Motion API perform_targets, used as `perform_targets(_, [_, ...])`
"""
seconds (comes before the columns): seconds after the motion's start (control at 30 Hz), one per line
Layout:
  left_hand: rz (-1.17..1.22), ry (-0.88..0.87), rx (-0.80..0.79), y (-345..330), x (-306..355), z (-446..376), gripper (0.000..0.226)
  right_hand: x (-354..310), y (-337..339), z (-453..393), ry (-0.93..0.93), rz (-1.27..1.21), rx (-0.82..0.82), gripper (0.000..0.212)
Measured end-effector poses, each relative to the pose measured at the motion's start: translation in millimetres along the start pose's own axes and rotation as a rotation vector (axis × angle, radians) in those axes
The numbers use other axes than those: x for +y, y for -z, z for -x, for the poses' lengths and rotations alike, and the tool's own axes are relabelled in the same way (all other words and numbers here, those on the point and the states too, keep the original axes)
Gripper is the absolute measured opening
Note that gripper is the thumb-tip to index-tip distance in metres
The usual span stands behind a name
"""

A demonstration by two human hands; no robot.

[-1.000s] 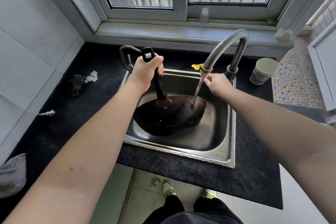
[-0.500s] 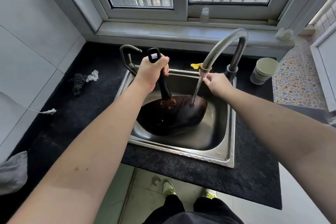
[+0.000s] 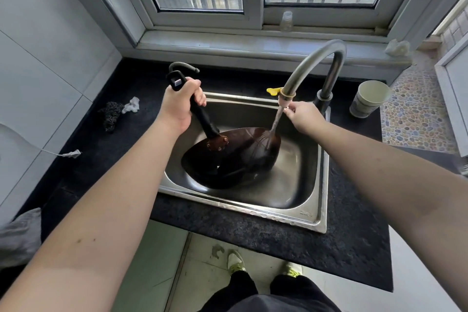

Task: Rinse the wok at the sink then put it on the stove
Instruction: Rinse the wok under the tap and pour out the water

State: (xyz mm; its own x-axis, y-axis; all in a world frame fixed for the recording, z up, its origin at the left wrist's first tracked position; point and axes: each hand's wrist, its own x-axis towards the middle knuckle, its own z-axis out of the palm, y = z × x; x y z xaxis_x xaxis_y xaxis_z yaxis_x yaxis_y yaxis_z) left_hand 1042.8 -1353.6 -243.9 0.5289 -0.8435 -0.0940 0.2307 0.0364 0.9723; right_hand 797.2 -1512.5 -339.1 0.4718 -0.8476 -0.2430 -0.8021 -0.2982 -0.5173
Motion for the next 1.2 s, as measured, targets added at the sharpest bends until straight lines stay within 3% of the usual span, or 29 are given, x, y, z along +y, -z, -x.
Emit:
perform_targets(0.23, [0.051, 0.017, 0.076, 32, 2, 7, 0.038, 0, -1, 2, 0.021, 0.014, 0.018, 0.036])
perform_targets(0.47, [0.041, -0.006, 0.047, 26, -3, 11, 0.03, -2, -2, 2, 0.01, 0.027, 0.027, 0.037])
perform_targets(0.8, [-0.025, 0.0, 0.004, -13, -4, 14, 0.033, 0, -7, 2, -0.001, 0.025, 0.032, 0.039])
perform_targets(0.93, [-0.072, -0.011, -0.014, -35, -6, 18, 0.043, 0, -6, 1, -0.004, 0.035, 0.022, 0.041])
perform_targets(1.2, [-0.206, -0.03, -0.043, -68, -16, 28, 0.034, 4, -8, 0, 0.02, 0.042, 0.032, 0.037])
